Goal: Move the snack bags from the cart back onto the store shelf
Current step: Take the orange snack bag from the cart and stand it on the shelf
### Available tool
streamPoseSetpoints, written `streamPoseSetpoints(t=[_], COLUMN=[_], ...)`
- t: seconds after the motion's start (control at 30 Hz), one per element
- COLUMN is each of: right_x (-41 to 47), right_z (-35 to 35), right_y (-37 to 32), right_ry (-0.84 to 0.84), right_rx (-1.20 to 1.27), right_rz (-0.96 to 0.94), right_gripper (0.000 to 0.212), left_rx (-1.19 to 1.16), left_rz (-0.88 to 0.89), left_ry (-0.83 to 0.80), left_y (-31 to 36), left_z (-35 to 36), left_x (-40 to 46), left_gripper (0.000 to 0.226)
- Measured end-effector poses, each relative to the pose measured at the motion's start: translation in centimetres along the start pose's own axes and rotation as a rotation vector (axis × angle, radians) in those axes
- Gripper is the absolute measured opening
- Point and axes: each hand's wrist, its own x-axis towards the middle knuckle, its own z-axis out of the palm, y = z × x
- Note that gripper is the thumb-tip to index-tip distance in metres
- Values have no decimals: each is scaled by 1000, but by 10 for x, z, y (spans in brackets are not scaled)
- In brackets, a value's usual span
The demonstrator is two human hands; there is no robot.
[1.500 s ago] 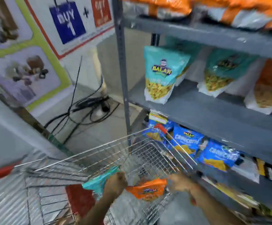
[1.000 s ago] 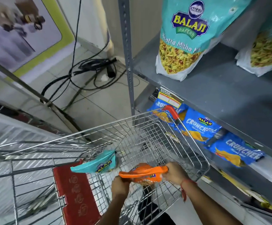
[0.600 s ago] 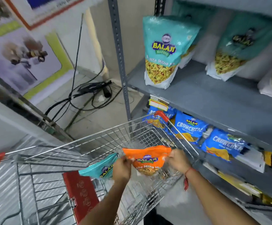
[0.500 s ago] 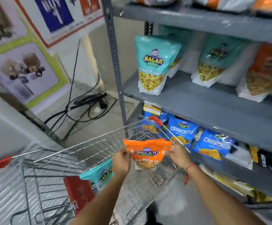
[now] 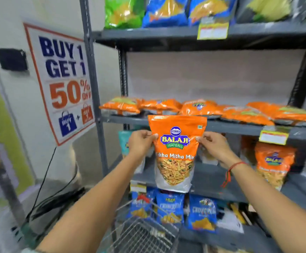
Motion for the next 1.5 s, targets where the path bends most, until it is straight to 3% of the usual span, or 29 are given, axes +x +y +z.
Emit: streamPoseSetpoints(t=[0.2, 0.4, 0.7, 1.13, 1.5], right_x=[16, 14, 16, 76, 135], right_z=[-74, -92, -77, -67, -67], right_y=[-19, -11, 64, 247, 337], right_ry=[121, 163, 167, 54, 10], right_rx=[40, 52, 83, -20, -44], right_rz=[-47, -22, 149, 354, 421], right_gripper=[24, 22, 28, 27, 27], left_rx=[-40, -61, -15, 81, 167], left_rz=[88, 93, -15, -209, -195], left_ry=[-56, -34, -144, -161, -161], left_y=[83, 89, 28, -93, -136], left_z=[31, 58, 114, 282, 363], left_x=[13, 15, 28, 66, 110], left_gripper=[25, 29, 17, 24, 28])
